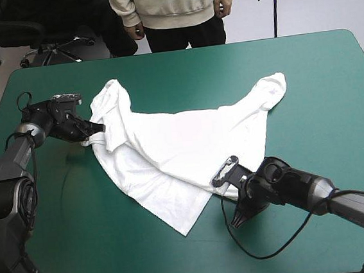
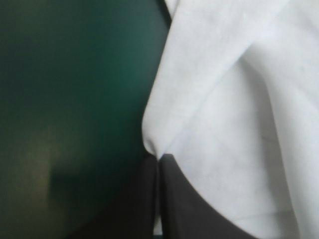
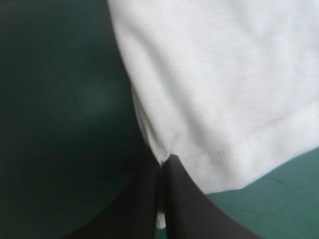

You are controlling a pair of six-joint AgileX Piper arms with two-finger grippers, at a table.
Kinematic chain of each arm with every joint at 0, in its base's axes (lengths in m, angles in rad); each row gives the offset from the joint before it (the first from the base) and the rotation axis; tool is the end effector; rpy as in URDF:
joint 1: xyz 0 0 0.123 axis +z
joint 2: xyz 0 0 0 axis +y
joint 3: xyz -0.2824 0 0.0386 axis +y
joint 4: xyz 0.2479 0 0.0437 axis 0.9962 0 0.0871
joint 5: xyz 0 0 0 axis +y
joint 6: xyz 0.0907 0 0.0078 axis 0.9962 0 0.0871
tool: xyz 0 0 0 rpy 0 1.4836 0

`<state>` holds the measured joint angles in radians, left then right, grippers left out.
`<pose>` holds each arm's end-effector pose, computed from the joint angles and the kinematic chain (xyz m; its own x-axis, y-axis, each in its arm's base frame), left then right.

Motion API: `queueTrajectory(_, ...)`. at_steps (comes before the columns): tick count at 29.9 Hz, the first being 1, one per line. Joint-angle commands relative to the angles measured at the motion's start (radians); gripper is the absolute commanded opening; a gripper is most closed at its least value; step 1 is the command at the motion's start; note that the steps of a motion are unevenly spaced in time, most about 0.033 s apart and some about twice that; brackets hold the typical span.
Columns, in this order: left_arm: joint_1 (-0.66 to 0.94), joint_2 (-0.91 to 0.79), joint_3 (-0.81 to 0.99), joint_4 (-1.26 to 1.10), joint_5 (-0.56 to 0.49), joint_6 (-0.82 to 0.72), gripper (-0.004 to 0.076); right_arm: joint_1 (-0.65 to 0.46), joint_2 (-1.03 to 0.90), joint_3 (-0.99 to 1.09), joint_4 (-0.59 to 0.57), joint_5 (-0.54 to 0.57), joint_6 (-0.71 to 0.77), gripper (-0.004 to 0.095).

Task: Fold the cloth

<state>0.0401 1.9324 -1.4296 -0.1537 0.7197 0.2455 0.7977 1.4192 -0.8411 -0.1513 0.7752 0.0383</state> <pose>0.4129 0.0074 0.2104 -0.8955 0.0927 -0.4354 0.1199 0.9922 -0.0353 0.1846 0.1755 0.2229 -0.6150 -0.7302 -0.2977 -0.7342 0.6680 -0.1216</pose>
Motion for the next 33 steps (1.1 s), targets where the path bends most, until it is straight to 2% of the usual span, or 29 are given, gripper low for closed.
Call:
queueTrajectory(1,0.0,-0.123,-0.013,0.004,0.022,0.015,-0.0017,-0.001,-0.125,-0.085,-0.109,-0.011,0.067,-0.0013)
queueTrajectory(7,0.0,-0.298,-0.024,0.025,0.02,0.018,-0.0017,-0.042,-0.255,-0.335,-0.225,0.016,0.087,-0.0013)
queueTrajectory(13,0.0,-0.483,-0.11,0.025,0.028,0.018,-0.0017,-0.084,-0.278,-0.602,-0.321,0.057,0.007,-0.0013)
queueTrajectory(18,0.0,-0.582,-0.27,0.022,0.122,0.018,-0.0017,-0.088,-0.278,-0.802,-0.394,0.061,-0.053,-0.0013)
queueTrajectory(23,0.0,-0.637,-0.479,0.022,0.223,0.018,-0.0017,-0.088,-0.278,-0.994,-0.395,0.078,-0.122,-0.0013)
queueTrajectory(29,0.0,-0.675,-0.768,0.022,0.262,0.018,-0.0017,-0.086,-0.278,-1.219,-0.385,0.091,-0.207,-0.0013)
queueTrajectory(33,0.0,-0.675,-0.942,0.024,0.292,0.011,-0.0017,-0.086,-0.278,-1.351,-0.284,0.095,-0.308,-0.0013)
